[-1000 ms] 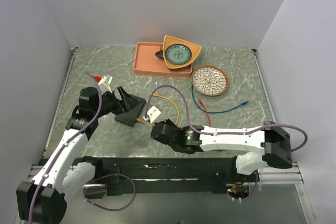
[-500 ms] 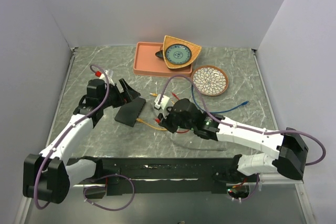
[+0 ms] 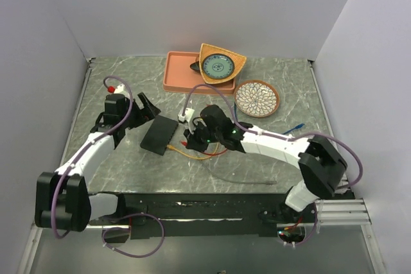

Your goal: Insert the plug into the switch port

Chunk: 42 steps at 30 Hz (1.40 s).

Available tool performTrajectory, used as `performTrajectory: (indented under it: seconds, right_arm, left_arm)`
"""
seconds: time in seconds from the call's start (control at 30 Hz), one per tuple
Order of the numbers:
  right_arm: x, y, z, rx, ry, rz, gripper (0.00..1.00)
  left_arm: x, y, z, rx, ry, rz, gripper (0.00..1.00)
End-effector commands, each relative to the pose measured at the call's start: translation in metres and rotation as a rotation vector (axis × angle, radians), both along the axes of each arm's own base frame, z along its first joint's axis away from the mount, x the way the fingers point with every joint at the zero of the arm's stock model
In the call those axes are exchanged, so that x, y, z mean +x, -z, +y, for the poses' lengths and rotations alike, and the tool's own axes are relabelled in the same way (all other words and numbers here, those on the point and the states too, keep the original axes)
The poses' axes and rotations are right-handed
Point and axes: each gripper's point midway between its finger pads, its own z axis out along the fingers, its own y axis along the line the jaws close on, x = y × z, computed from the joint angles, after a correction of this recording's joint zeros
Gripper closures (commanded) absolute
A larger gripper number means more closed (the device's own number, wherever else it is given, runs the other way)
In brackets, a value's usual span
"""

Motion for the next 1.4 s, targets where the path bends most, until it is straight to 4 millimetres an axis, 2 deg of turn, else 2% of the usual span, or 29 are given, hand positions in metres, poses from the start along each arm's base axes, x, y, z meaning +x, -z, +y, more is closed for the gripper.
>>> performTrajectory:
  seconds: [0.0, 0.03, 0.07, 0.13, 0.17, 0.23, 0.37, 0.6, 0.8, 1.2, 1.3, 1.37]
  right_arm:
    - [0.034, -0.021, 0.020, 0.074, -0.018, -0.049, 1.00]
    - [0.038, -0.018, 0.021, 0.062, -0.016, -0.051, 1.00]
    - [0.047, -0.013, 0.024, 0.044, -0.008, -0.058, 1.00]
    - [0.057, -0.006, 0.023, 0.017, 0.001, -0.041, 1.00]
    - [0.065, -0.005, 0.028, 0.009, 0.003, -0.041, 1.00]
    - [0.072, -0.002, 0.030, -0.003, 0.006, -0.034, 1.00]
    - [0.080, 0.006, 0.038, -0.019, -0.005, -0.020, 1.00]
    - [0.078, 0.032, 0.041, -0.059, -0.012, 0.034, 1.00]
    - [0.067, 0.051, 0.041, -0.106, -0.012, 0.085, 1.00]
    - [0.052, 0.090, 0.047, -0.212, 0.036, 0.126, 1.00]
    - [0.051, 0.100, 0.046, -0.212, 0.060, 0.139, 1.00]
    - [0.051, 0.103, 0.045, -0.200, 0.078, 0.137, 1.00]
  left_arm:
    - [0.017, 0.029, 0.021, 0.050, -0.046, 0.020, 0.04]
    - [0.019, 0.034, 0.021, 0.047, -0.040, 0.029, 0.04]
    - [0.020, 0.049, 0.018, 0.036, -0.012, 0.066, 0.04]
    - [0.029, 0.052, 0.016, 0.032, 0.010, 0.064, 0.03]
    - [0.030, 0.061, 0.011, 0.016, 0.039, 0.087, 0.02]
    - [0.036, 0.061, 0.006, 0.008, 0.073, 0.071, 0.01]
    - [0.033, 0.064, -0.004, -0.027, 0.127, 0.057, 0.03]
    - [0.024, 0.082, -0.006, -0.055, 0.116, 0.131, 0.07]
    - [0.016, 0.099, 0.007, -0.014, 0.046, 0.212, 0.09]
    - [0.000, 0.109, 0.002, -0.038, 0.068, 0.224, 0.15]
    - [-0.002, 0.107, 0.001, -0.042, 0.077, 0.220, 0.22]
    - [-0.003, 0.106, 0.002, -0.038, 0.076, 0.214, 0.22]
